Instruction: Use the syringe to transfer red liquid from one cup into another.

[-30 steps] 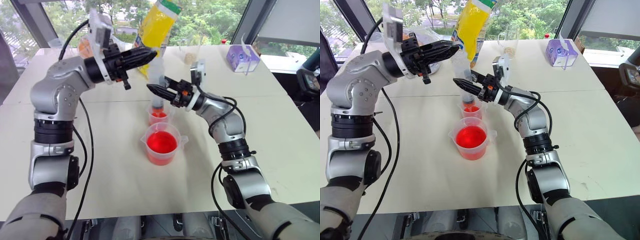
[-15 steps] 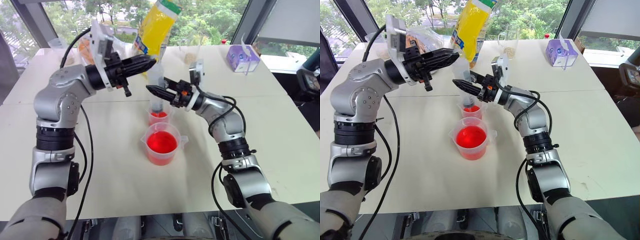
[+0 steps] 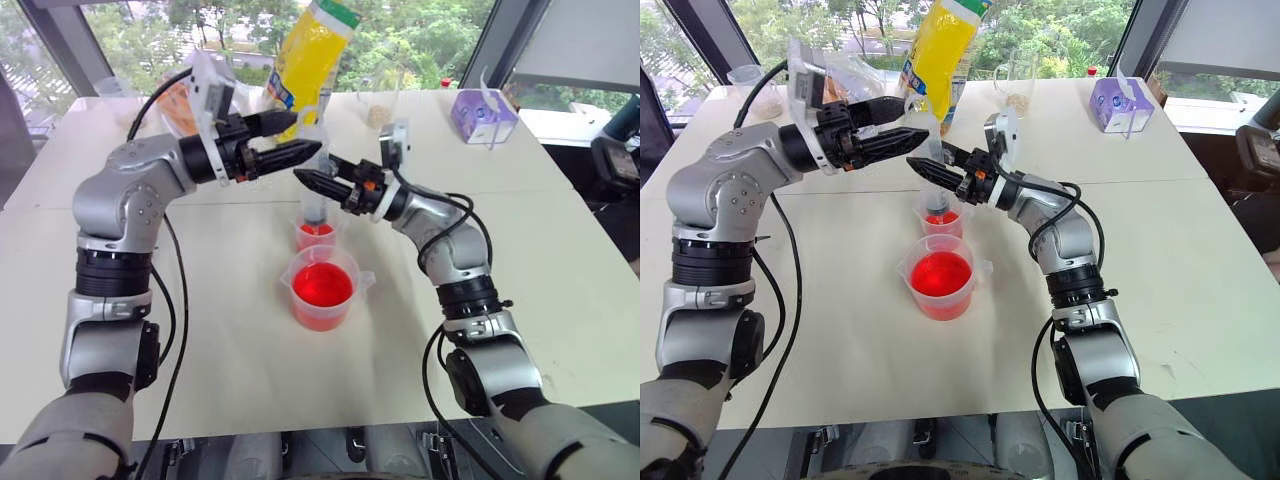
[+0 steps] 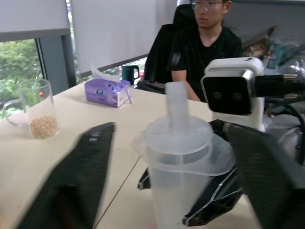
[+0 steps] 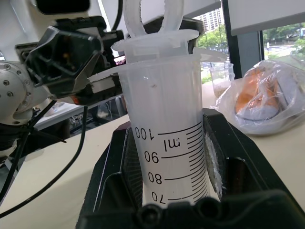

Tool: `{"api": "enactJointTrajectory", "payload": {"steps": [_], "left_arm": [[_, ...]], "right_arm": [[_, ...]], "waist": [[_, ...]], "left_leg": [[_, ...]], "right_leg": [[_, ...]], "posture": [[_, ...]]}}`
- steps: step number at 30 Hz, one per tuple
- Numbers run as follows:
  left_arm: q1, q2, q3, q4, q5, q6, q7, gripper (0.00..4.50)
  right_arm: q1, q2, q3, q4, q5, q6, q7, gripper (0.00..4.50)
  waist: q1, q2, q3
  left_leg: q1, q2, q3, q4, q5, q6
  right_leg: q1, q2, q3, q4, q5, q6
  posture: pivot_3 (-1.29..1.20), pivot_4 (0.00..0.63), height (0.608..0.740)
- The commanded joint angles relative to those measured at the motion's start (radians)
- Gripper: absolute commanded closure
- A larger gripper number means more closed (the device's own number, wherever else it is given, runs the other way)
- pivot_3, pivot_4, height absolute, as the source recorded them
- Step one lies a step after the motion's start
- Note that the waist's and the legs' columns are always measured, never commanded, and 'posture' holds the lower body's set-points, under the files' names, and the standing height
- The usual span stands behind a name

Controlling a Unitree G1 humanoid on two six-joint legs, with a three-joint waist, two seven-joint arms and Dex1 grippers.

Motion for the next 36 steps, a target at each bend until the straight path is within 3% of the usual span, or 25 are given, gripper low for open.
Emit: {"api": "enactJointTrajectory", "payload": {"steps": [1,12,17,21,28,36], "left_arm": [[-0.025,0.045,0.079,-0.041,-0.048,0.024,0.004,0.04],[0.142,0.175,0.154,-0.220,-0.167,0.148,-0.032,0.04],[0.227,0.196,0.151,-0.286,-0.193,0.161,-0.033,0.04],[0.287,0.202,0.133,-0.332,-0.187,0.149,-0.044,0.04],[0.346,0.198,0.123,-0.397,-0.217,0.152,-0.062,0.04],[0.376,0.199,0.120,-0.429,-0.233,0.151,-0.040,0.04]], "right_arm": [[-0.011,0.008,-0.010,-0.051,0.013,-0.013,-0.001,3.12],[-0.108,-0.047,-0.095,-0.109,0.070,0.056,-0.065,3.12],[-0.193,-0.170,-0.134,-0.142,0.077,0.240,-0.157,3.12],[-0.269,-0.294,-0.152,-0.083,0.071,0.534,-0.272,3.12],[-0.252,-0.499,-0.019,-0.078,0.026,0.990,-0.305,3.12],[-0.162,-0.547,0.033,-0.019,-0.033,1.179,-0.366,3.12]], "waist": [[-0.001,0.000,0.000],[0.001,0.000,0.000],[0.005,0.000,0.000],[0.003,0.001,0.000],[0.004,0.001,0.000],[0.004,0.001,0.000]], "left_leg": [[0.000,0.000,0.000,0.000,0.000,0.000],[0.000,0.000,0.000,0.000,0.000,0.000],[0.000,0.000,-0.001,0.000,0.000,0.000],[0.000,0.000,-0.001,0.000,0.000,0.000],[-0.001,0.000,0.000,-0.001,-0.001,0.002],[-0.001,0.000,0.001,-0.001,-0.002,0.003]], "right_leg": [[0.000,0.000,0.000,0.000,0.000,0.000],[0.000,-0.001,0.000,0.000,0.000,0.000],[0.000,-0.002,0.000,0.000,0.000,0.000],[0.000,-0.002,0.000,0.000,0.000,0.000],[-0.001,-0.002,0.000,-0.002,0.000,-0.001],[-0.001,-0.002,0.000,-0.002,0.000,-0.001]], "posture": [[0.00,0.150,0.740],[0.00,0.150,0.740],[0.00,0.150,0.740],[0.00,0.150,0.740],[0.00,0.150,0.740],[0.00,0.150,0.740]]}}
